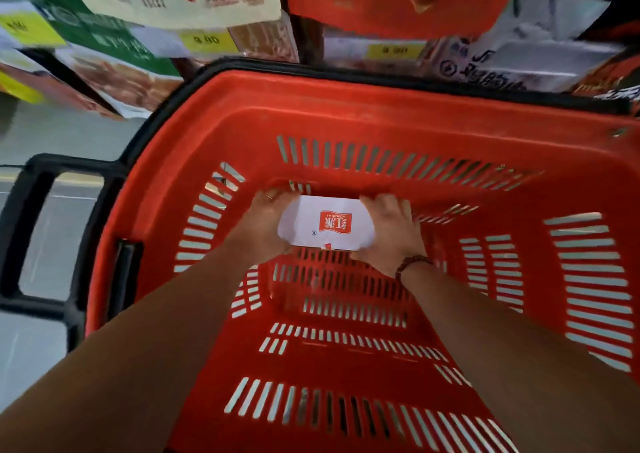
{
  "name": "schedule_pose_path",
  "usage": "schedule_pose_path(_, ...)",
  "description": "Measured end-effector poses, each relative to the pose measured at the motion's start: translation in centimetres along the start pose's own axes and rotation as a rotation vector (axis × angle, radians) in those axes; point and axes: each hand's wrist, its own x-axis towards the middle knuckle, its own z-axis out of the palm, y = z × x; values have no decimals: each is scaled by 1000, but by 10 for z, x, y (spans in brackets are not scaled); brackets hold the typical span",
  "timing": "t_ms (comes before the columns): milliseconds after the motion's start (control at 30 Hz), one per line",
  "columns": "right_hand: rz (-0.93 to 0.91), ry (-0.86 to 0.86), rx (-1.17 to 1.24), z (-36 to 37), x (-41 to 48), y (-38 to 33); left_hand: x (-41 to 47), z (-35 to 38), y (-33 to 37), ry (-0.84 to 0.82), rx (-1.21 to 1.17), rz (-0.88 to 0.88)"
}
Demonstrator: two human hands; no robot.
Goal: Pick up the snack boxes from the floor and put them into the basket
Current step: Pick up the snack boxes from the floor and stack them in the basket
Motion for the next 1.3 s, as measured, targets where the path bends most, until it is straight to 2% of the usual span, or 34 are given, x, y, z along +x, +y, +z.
schedule_pose_path(100,-2,-9,20,17,7,6,6,16,-8,-8,-18,-25)
schedule_pose_path(200,-12,-32,12,30,11,11,11,29,-11,6,6,24)
schedule_pose_path(367,51,-49,92,43,8,13,17,49,-18,10,-21,2)
schedule_pose_path(500,62,-108,56,39,2,12,9,49,-15,-60,83,-24)
schedule_pose_path(633,38,-100,37,16,-14,4,-10,32,4,-55,63,-15)
schedule_pose_path(867,-16,44,87,-87,-76,-14,-64,-52,71,95,-5,70)
schedule_pose_path(1000,-4,153,175,-171,-120,-21,-97,-126,122,218,-122,198)
schedule_pose_path(1167,128,323,313,-275,-194,-30,-135,-219,207,307,-175,283)
schedule_pose_path(1300,235,474,373,-347,-257,-19,-163,-268,284,248,-221,319)
